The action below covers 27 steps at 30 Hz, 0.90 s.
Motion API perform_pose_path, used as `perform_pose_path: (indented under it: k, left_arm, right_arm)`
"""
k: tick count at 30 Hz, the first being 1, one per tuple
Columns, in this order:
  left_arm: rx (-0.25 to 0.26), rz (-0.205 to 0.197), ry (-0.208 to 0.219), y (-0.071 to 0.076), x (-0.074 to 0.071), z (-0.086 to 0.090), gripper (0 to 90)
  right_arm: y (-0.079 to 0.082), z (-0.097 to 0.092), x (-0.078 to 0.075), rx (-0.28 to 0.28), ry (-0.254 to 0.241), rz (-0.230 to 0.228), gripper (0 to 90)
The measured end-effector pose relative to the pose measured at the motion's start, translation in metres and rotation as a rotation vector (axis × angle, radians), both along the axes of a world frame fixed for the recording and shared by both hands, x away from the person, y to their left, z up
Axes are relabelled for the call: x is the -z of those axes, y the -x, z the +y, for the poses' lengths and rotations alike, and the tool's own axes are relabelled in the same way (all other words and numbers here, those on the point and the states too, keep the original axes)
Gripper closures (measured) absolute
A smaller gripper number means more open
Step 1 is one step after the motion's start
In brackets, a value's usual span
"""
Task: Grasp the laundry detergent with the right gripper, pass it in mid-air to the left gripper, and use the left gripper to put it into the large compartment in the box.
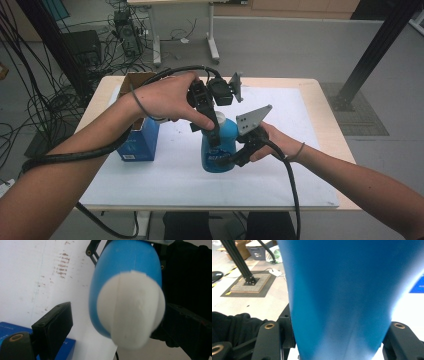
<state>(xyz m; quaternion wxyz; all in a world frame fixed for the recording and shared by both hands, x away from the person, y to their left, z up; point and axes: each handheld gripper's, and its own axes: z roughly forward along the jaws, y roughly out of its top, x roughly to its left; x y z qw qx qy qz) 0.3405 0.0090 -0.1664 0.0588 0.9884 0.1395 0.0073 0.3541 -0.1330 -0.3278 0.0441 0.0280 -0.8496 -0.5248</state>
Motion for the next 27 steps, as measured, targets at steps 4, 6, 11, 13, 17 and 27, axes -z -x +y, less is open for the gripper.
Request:
perform_pose_path:
  k: [4, 6, 11, 13, 17, 27]
  left_arm:
    - [0.022, -0.001, -0.018, 0.0021, -0.0005, -0.0052, 10.2]
    - [0.021, -0.006, -0.012, 0.0026, -0.0008, -0.0063, 10.2]
    - [0.022, -0.003, -0.004, 0.0027, -0.0021, -0.0063, 10.1]
    - [0.018, -0.004, 0.001, 0.0026, -0.003, -0.0057, 10.3]
    - [0.01, -0.009, 0.015, 0.0027, -0.0031, -0.005, 10.2]
    - [0.015, -0.011, 0.022, 0.0035, -0.0025, -0.0006, 10.3]
  right_arm:
    - [0.0028, 0.0039, -0.002, -0.015, -0.003, -0.002, 41.9]
    - [0.0037, 0.0054, -0.0031, -0.021, -0.003, -0.002, 41.9]
    - [0.0045, 0.0065, -0.0051, -0.025, -0.006, -0.004, 41.9]
    - [0.0048, 0.0062, -0.0057, -0.027, -0.007, -0.002, 41.9]
    - [0.0058, 0.0064, -0.0068, -0.029, -0.007, -0.002, 41.9]
    - [0.0061, 0.0068, -0.0097, -0.033, -0.001, -0.013, 41.9]
